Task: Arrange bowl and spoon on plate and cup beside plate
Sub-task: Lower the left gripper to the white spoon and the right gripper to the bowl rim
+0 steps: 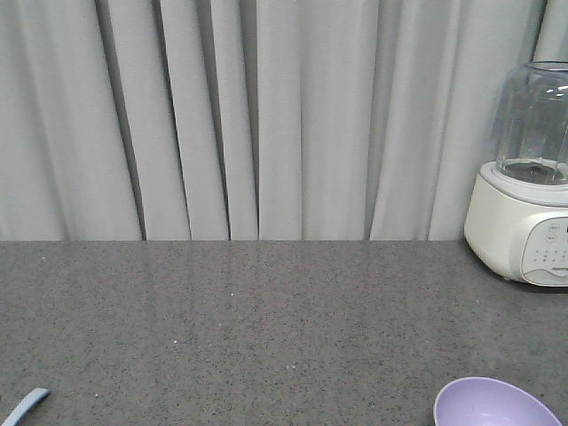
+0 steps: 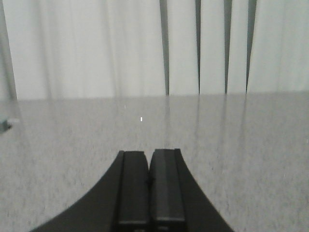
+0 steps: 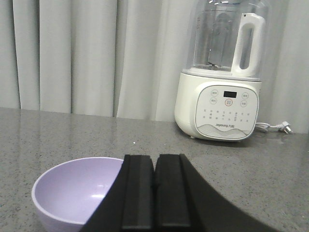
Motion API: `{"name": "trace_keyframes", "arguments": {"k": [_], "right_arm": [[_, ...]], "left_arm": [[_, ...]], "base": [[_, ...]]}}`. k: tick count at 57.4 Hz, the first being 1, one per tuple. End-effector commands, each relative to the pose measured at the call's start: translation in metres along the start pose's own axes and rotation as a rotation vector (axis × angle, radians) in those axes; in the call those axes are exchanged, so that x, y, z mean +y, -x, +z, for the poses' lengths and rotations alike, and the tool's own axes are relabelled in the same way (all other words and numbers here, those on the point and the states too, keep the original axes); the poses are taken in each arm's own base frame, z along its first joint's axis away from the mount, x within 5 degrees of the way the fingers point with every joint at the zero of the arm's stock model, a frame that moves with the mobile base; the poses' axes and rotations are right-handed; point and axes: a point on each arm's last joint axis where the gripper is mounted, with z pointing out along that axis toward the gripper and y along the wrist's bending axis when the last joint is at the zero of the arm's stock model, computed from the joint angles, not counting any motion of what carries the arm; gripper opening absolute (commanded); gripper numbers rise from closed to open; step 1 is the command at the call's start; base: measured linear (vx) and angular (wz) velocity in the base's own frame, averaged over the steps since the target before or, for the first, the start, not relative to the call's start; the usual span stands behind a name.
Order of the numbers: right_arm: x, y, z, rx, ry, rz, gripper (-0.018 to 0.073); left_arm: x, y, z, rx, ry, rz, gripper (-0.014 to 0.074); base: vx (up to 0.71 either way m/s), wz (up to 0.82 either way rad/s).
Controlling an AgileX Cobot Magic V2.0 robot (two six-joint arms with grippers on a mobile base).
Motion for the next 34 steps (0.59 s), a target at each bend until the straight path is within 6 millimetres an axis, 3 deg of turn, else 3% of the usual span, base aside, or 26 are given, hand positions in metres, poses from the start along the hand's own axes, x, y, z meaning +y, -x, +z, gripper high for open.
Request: {"name": "trace_keyframes", "arguments": {"k": [1,6,16,23,34], "right_arm": [[-0.004,0.042,-0.005,-0.133,-0.016,-0.001,-0.0009],[-0.008,0.071,-0.007,-0.091,-0.031,-0.021,-0.0009],[-0.014,0.109,0.008,0.064,-0.046,-0.042,-0.0008],[-0.014,0.106,0.034,0.183,-0.04,-0.068,-0.0003],[-0.013,0.084,0.069,0.366,-0.017,-0.068,0.0041]], "left_arm": [[0.0,0.032,-0.006,-0.303,-0.007,-0.025,-0.0005],[0.0,0.071,-0.012,-0.391,-0.005,-0.015,-0.0003],[0.003,0.126,-0.007,-0.168,0.034,0.179,0.0001],[0.006,0.135,0.015,0.017,0.037,0.211,0.0019],[0.006,0.116,0.048,0.213,0.021,0.236,0.0127]], "base": [[0.0,0.0],[0.0,0.0],[0.0,0.0],[0.0,0.0],[0.0,0.0]]}}
